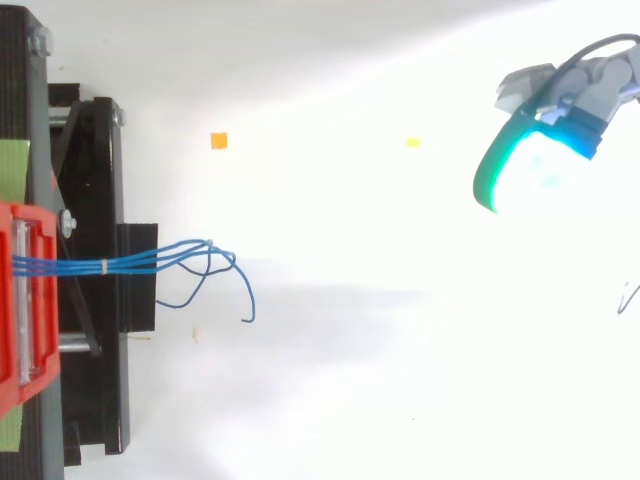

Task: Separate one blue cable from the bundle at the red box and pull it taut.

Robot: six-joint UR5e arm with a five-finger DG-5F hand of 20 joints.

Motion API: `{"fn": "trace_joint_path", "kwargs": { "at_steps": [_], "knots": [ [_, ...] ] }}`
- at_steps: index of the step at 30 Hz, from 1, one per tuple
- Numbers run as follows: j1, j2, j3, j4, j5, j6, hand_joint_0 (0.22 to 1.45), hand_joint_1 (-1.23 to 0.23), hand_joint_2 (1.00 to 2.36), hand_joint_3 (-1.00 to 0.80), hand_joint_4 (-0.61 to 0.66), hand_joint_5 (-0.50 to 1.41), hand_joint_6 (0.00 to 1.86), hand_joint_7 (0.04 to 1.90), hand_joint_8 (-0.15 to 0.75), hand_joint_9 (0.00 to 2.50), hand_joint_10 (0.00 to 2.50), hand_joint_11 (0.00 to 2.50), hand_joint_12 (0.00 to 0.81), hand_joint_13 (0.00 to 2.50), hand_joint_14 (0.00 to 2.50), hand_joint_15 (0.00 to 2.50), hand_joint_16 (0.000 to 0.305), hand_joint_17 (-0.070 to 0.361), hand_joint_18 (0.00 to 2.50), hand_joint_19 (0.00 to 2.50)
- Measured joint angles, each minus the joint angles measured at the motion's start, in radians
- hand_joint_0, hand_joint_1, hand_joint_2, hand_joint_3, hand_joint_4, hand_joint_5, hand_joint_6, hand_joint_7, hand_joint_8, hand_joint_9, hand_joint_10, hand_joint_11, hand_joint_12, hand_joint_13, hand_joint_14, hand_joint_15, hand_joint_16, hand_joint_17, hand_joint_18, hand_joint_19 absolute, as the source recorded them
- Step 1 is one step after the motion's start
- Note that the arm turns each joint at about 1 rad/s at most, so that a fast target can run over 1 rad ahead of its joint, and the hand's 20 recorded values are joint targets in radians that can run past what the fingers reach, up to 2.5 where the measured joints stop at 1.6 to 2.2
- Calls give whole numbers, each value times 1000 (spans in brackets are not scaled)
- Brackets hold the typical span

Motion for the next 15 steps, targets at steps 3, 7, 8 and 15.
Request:
{"fn": "trace_joint_path", "kwargs": {
  "at_steps": [3, 7, 8, 15],
  "knots": [
    [0, 0, 0, 0, 0, 0, 563, -589, 1000, -499, 211, -247, 502, 752, 312, 202, 6, 250, 369, 14, 4, 142, 56, 126, 47, 410],
    [0, 0, 0, 0, 0, 0, 565, -587, 1000, -497, 216, -245, 502, 754, 315, 217, 6, 263, 368, 20, 6, 134, 56, 125, 52, 408],
    [0, 0, 0, 0, 0, 0, 566, -585, 1000, -498, 217, -245, 502, 753, 315, 221, 5, 256, 368, 23, 4, 137, 55, 125, 56, 406],
    [-1, 0, 0, 0, 0, 0, 570, -579, 1000, -488, 226, -241, 502, 761, 318, 239, 6, 274, 363, 40, 4, 142, 55, 124, 71, 405]
  ]
}}
